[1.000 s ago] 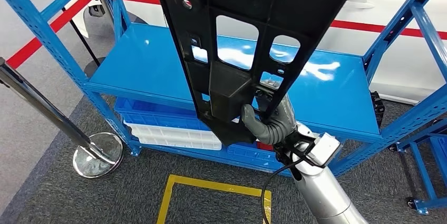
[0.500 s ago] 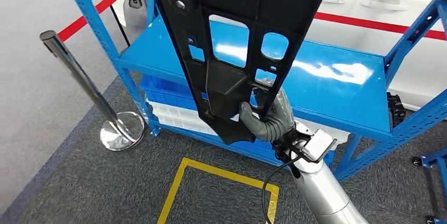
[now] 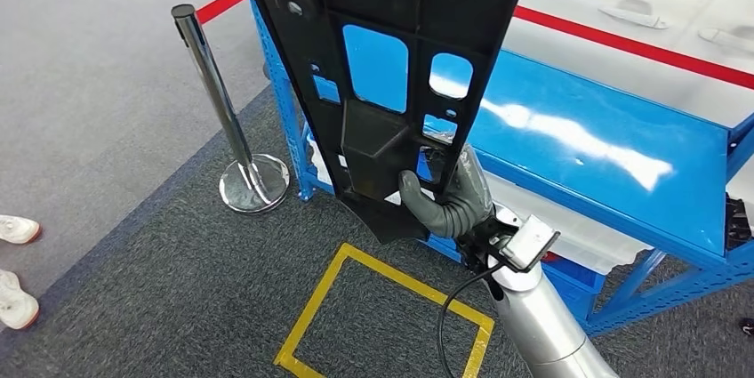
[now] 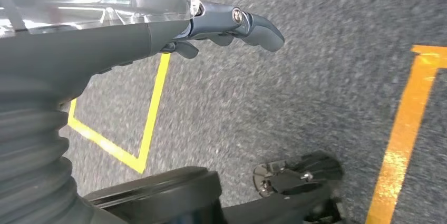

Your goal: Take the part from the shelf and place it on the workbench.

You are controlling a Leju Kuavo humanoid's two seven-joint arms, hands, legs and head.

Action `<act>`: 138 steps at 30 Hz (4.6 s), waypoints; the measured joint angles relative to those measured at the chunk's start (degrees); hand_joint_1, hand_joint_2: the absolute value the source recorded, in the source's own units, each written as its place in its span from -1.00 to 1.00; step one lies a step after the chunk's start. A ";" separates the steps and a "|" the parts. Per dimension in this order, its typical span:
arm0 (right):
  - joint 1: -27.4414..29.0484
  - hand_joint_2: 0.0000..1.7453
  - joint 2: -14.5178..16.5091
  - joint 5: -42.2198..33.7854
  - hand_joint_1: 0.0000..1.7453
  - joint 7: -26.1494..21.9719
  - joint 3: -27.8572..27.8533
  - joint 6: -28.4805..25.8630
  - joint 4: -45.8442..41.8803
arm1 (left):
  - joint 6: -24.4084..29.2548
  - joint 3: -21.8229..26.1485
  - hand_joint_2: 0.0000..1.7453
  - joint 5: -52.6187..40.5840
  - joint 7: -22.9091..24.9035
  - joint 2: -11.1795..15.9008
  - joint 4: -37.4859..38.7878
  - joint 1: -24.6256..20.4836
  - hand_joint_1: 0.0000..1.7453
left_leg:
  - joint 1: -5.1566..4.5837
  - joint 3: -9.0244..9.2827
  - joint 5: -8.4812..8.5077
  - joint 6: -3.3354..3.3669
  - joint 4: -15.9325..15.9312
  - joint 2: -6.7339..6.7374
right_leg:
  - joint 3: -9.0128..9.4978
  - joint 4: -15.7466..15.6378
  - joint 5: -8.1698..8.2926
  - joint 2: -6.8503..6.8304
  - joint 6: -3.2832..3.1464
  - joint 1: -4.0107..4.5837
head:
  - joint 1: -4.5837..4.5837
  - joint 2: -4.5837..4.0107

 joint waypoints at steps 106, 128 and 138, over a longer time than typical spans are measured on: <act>2.35 1.00 0.59 1.02 0.88 0.98 -2.73 2.11 -2.88 | 1.75 -0.32 1.00 -1.18 1.43 -0.36 0.04 0.21 -1.00 | 0.37 -9.43 -4.80 -3.57 13.19 -1.01 | 8.26 -14.08 4.82 0.05 -2.35 -0.46 | 0.04 0.00; 2.04 1.00 0.38 0.92 0.88 0.95 -2.63 1.92 -1.67 | 1.52 -0.29 1.00 -1.34 1.38 -0.61 0.04 0.29 -1.00 | 0.32 -3.89 1.28 -1.07 2.17 -5.66 | 6.70 -10.60 4.14 3.86 0.48 -0.96 | 0.06 0.00; 2.47 1.00 0.30 1.38 0.88 0.94 -2.62 1.80 -1.80 | 1.37 -0.30 1.00 -1.37 1.35 -0.55 0.04 0.03 -1.00 | 0.69 -12.21 -5.76 -3.93 17.95 -0.56 | 8.53 -13.74 4.16 -1.04 -2.20 -0.71 | 0.02 0.00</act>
